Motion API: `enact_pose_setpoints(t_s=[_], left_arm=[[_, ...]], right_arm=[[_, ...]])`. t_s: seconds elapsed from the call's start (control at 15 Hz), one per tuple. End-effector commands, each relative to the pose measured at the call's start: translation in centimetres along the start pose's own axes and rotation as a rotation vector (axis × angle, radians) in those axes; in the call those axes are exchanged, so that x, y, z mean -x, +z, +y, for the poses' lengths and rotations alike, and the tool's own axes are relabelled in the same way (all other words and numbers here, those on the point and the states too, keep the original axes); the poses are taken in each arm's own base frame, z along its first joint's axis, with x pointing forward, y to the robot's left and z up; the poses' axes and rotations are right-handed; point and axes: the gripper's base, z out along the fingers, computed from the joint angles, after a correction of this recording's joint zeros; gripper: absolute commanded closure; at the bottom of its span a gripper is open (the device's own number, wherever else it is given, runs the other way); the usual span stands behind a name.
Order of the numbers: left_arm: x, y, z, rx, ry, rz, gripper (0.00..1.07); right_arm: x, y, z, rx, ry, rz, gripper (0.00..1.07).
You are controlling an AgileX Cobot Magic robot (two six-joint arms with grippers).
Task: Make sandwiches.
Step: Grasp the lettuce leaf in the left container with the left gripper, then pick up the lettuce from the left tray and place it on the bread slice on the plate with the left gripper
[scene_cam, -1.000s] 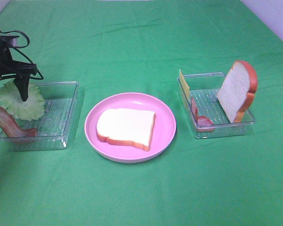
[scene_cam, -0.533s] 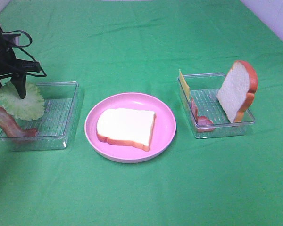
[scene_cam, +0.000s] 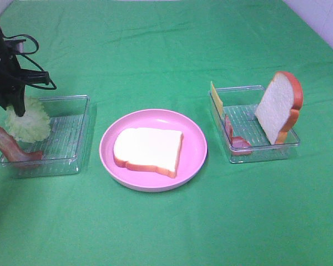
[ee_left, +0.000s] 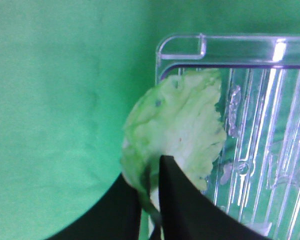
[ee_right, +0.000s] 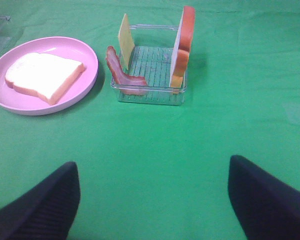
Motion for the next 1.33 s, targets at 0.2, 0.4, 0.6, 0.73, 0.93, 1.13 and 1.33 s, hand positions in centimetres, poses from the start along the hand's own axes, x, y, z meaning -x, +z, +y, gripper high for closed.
enact_pose_setpoints(t_s=[0.2,0.4,0.6,0.73,0.93,1.13,1.33], left_arm=[[-0.25,0.18,0.24,0.015,-0.005,0.022,0.98],[-0.36,0.18,0.28,0.019,-0.004,0.034,0.98],[-0.45,0.18,0.29,0.020,-0.003,0.044,0.97],[-0.51,0.12,0.30,0.022,-0.001,0.052,0.97],[-0.53,0.12,0.31,0.023,-0.001,0.055,0.89],[-0.57,0.12,0.31,0.023,-0.001,0.059,0.70],[-0.48,-0.14,0.29,0.023,0.000,0.058,0.70]], right_arm=[[-0.05,-0.08,0.04,-0.001,-0.001,-0.017,0.30],[-0.05,-0.08,0.04,-0.001,-0.001,-0.017,0.30],[-0.05,-0.08,0.04,-0.001,-0.001,-0.017,0.30],[-0.05,-0.08,0.04,-0.001,-0.001,-0.017,0.30],[-0.05,-0.08,0.04,-0.001,-0.001,-0.017,0.30],[-0.05,-0.08,0.04,-0.001,-0.001,-0.017,0.30],[-0.05,-0.08,0.04,-0.001,-0.001,-0.017,0.30]])
